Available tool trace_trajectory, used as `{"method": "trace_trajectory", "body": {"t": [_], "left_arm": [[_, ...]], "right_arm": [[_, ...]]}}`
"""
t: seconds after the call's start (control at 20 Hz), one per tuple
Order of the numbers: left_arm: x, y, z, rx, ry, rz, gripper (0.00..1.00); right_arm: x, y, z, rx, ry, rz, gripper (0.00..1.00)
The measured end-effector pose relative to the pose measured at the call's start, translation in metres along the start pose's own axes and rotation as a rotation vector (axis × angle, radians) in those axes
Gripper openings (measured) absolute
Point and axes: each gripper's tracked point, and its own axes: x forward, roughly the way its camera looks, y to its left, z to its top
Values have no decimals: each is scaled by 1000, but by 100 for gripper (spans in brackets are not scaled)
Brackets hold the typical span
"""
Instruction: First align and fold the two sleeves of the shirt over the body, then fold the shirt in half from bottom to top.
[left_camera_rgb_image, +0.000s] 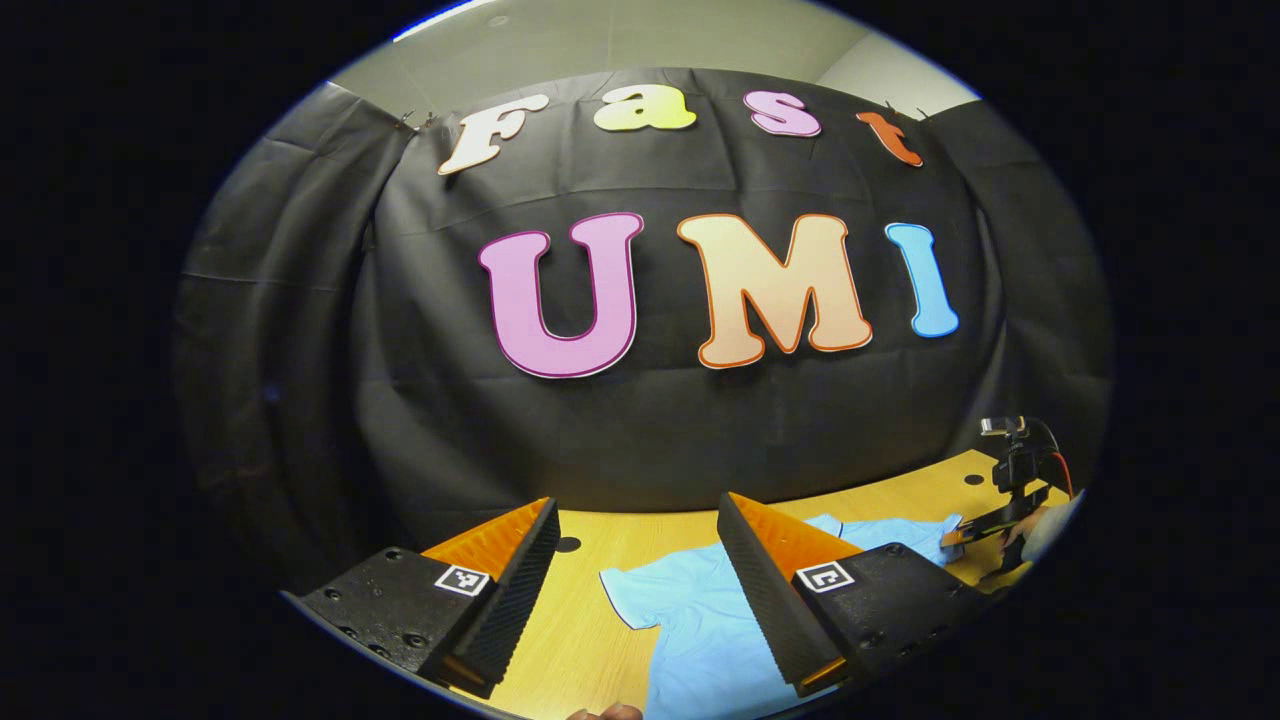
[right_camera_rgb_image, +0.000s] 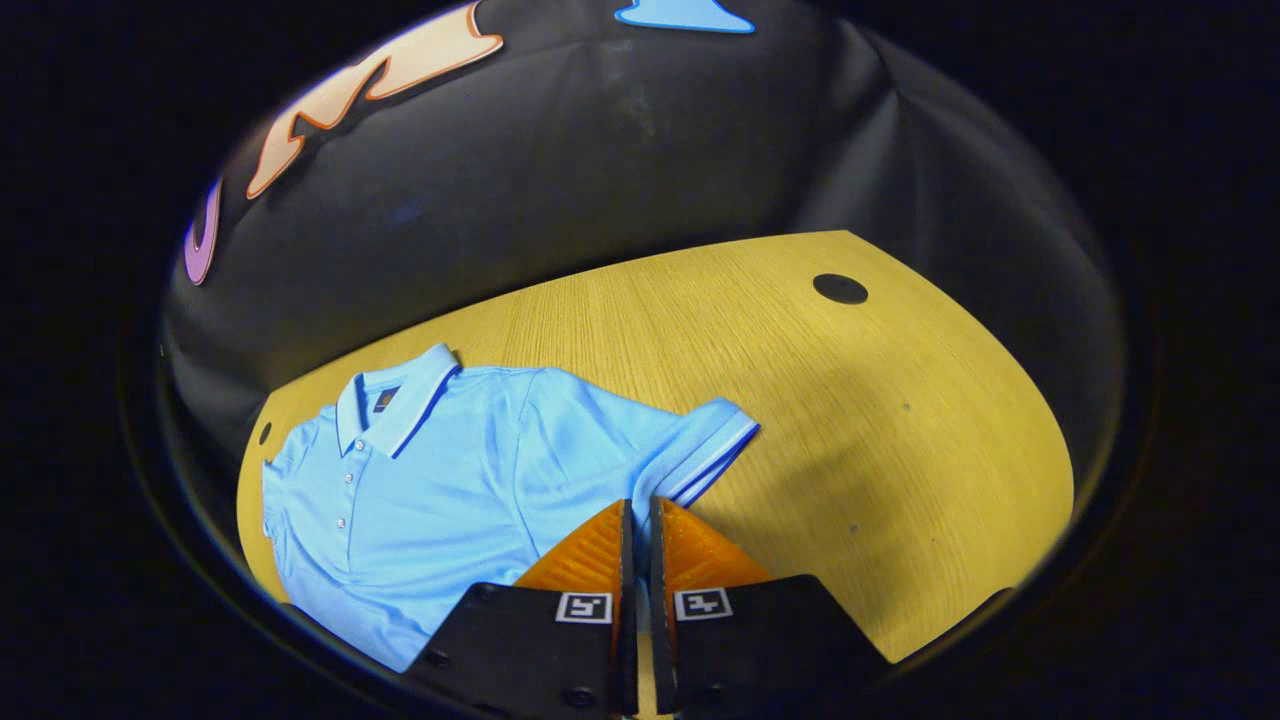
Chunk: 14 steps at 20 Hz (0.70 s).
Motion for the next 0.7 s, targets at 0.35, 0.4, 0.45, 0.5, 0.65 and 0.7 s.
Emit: {"method": "trace_trajectory", "body": {"t": [0.35, 0.4, 0.45, 0.5, 0.65, 0.7], "left_arm": [[-1, -3, -4, -7, 4, -7, 95], [-2, -2, -5, -5, 6, -5, 95], [-4, -1, -6, 0, 7, -4, 95], [-4, 0, -8, 3, 8, -2, 95], [-4, 4, -17, -8, 28, 2, 95], [-3, 6, -20, -12, 31, 7, 95]], "right_arm": [[-30, 75, 32, -51, -118, 142, 8], [-33, 90, 33, -61, -131, 173, 5], [-35, 105, 33, -68, -139, 198, 8], [-36, 118, 29, -72, -140, 224, 9], [-32, 149, 15, -90, -114, 261, 8], [-26, 154, 8, -101, -104, 257, 8]]}}
